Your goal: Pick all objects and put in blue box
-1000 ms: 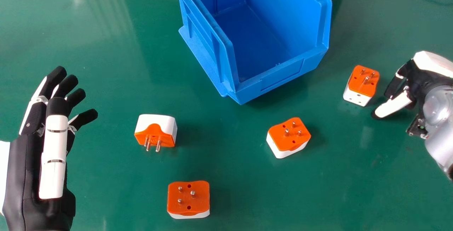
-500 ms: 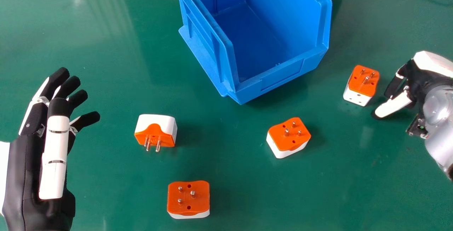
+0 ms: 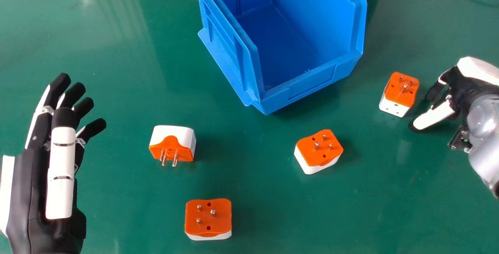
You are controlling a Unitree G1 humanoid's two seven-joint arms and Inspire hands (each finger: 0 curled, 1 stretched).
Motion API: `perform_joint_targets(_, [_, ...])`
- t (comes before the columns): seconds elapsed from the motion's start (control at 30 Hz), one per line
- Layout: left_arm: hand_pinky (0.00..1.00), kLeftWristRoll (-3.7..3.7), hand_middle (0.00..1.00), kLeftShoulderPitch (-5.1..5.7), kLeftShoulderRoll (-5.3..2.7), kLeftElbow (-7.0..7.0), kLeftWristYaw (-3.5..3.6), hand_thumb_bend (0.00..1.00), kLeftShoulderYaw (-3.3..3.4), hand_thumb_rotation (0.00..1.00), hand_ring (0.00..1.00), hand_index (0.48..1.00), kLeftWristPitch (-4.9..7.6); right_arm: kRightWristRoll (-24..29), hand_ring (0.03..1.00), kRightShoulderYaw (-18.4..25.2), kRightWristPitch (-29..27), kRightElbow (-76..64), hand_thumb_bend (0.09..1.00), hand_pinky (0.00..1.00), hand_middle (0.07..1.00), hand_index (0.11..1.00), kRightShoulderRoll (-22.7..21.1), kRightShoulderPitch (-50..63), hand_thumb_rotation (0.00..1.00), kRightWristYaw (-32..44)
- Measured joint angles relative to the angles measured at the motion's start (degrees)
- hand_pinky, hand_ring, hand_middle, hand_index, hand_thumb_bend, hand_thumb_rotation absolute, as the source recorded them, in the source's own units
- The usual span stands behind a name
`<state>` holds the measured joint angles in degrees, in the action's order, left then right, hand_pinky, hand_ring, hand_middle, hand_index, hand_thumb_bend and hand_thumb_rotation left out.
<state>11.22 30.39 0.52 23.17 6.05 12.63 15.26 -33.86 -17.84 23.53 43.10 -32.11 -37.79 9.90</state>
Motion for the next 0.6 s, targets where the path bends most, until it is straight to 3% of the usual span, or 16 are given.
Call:
perform_joint_targets(0.17, [0.81,0.01,0.91,0.07,-0.20,-0.01,-0.05,0.53,-0.10,0.85,0.89,0.906,0.05,-0.07,0.506,-0.05,0.71,-0.61,0.622,0.36,0.607,0.740,-0.12,0.05,0.24,0.69])
perform_joint_targets(0.3, [0.81,0.03,0.92,0.14,-0.30,-0.01,-0.01,0.54,-0.19,0.84,0.90,0.905,0.08,-0.16,0.560,-0.07,0.82,-2.98,0.629,0.41,0.653,0.759,-0.82,0.94,0.25,1.76])
perform_joint_targets(0.47, [0.84,0.23,0.93,0.33,-0.54,-0.01,0.26,0.53,-0.52,0.84,0.91,0.912,0.09,-0.24,0.537,-0.02,1.00,-7.24,0.633,0.39,0.629,0.742,-1.90,3.07,0.24,2.89])
perform_joint_targets(0.6, [0.88,0.94,0.94,0.34,-0.66,-0.01,0.58,0.51,-0.70,0.85,0.93,0.923,0.08,-0.25,0.550,0.06,1.86,-9.18,0.634,0.40,0.641,0.745,-2.51,3.46,0.24,3.94])
